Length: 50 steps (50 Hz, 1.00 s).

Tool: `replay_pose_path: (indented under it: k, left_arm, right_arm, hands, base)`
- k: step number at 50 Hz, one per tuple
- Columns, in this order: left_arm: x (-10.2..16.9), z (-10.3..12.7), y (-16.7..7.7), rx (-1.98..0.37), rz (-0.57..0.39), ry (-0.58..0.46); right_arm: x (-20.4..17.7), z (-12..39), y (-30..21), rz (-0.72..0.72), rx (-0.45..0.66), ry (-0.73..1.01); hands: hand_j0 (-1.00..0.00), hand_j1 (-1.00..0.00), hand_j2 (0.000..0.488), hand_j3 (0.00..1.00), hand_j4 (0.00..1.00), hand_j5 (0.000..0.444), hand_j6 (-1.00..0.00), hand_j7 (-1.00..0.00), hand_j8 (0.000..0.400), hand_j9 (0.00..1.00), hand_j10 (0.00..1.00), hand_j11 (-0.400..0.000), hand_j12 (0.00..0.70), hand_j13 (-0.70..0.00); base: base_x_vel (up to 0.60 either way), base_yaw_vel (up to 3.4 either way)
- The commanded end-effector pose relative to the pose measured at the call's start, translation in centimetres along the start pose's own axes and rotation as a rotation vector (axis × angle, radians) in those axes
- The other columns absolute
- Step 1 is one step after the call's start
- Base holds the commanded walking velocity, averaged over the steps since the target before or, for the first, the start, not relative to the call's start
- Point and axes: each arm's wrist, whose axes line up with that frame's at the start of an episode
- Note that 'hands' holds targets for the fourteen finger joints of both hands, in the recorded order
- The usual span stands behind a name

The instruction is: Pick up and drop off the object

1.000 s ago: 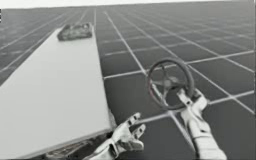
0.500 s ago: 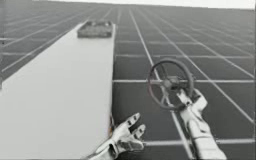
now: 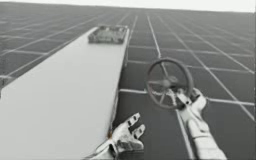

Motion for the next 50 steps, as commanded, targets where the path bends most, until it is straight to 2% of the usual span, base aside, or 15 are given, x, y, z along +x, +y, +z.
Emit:
replay_pose_path:
  k: [1, 50]
  left_arm:
    - [0.09, 0.23, -0.58, 0.021, -0.009, -0.002]
    - [0.09, 0.23, -0.58, 0.021, -0.009, -0.002]
  right_arm:
    - [-0.01, 0.98, -0.14, 0.01, 0.038, -0.026]
    - [-0.01, 0.98, -0.14, 0.01, 0.038, -0.026]
  hands:
    - [0.0, 0.0, 0.0, 1.0, 1.0, 0.0, 0.0, 0.0, 0.0, 1.0, 1.0, -0.4, 0.0, -0.7]
    - [0.0, 0.0, 0.0, 1.0, 1.0, 0.0, 0.0, 0.0, 0.0, 1.0, 1.0, -0.4, 0.0, -0.7]
  base:
    - [0.5, 0.2]
    - [0.49, -0.03]
